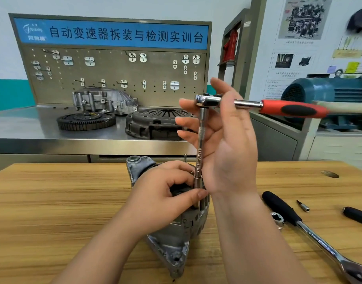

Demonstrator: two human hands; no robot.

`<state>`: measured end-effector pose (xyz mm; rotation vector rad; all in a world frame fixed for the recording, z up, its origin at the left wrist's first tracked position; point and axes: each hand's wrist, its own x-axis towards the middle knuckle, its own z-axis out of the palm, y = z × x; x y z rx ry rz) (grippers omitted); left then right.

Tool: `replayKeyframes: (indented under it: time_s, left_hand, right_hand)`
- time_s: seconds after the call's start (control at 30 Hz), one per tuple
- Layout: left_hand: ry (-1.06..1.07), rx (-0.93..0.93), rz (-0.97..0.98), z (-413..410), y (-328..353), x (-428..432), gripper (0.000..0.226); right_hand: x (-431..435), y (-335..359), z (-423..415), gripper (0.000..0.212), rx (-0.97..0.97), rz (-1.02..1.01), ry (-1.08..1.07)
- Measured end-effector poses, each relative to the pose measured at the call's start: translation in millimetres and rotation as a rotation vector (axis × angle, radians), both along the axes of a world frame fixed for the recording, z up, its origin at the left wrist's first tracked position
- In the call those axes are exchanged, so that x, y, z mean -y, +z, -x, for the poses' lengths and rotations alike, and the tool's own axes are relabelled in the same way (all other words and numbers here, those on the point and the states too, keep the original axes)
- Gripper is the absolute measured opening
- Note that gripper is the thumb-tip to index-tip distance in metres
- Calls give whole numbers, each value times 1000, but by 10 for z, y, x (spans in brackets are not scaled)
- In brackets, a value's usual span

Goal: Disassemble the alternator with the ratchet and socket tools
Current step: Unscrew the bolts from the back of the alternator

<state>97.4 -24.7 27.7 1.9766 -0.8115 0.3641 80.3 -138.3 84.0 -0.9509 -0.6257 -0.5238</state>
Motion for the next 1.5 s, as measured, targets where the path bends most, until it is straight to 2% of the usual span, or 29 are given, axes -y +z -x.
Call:
replayKeyframes:
  time_s: [0.13,0.2,0.27,0.33,0.43,0.53,0.63,0.73,0.83,0.97,1.07,1.23,1.33,1.43,1.5]
  left_hand:
    - [60,26,16,0,-5,21,36]
    - [70,18,18,2,-18,39,40]
    - [90,31,-7,1,-26,46,37]
    - [91,44,-37,10,-19,50,38]
    - [62,38,-24,31,-8,46,46]
    - [21,0,6,39,2,24,46]
    - [42,11,0,26,6,11,44]
    - [81,24,16,20,-6,30,36]
    - [92,37,-12,9,-16,50,41]
    - [111,58,-62,-3,-30,49,36]
    - [74,35,-8,14,-33,43,44]
    - [24,5,19,5,-30,12,42]
    - [44,22,17,-7,-35,20,44]
    - [44,37,11,-5,-34,36,50]
    - [43,46,0,-4,-31,38,49]
  right_hand:
    - [-27,8,7,24,173,145,-273]
    - [-34,3,8,27,270,217,-343]
    - [-42,5,9,26,263,217,-310]
    - [-46,13,15,26,186,172,-188]
    - [-20,9,17,33,79,62,6]
    - [0,4,3,43,-1,21,77]
    - [-16,-7,-10,33,3,26,11]
    - [-25,-4,-8,19,95,90,-149]
    - [-35,-4,11,21,179,168,-236]
    - [-55,-3,13,25,134,121,-113]
    - [-25,6,16,30,66,51,-20]
    - [-10,-10,2,33,-17,52,-24]
    - [-31,-1,1,22,75,125,-164]
    - [-36,-1,6,24,230,239,-315]
    - [-59,2,20,25,247,282,-313]
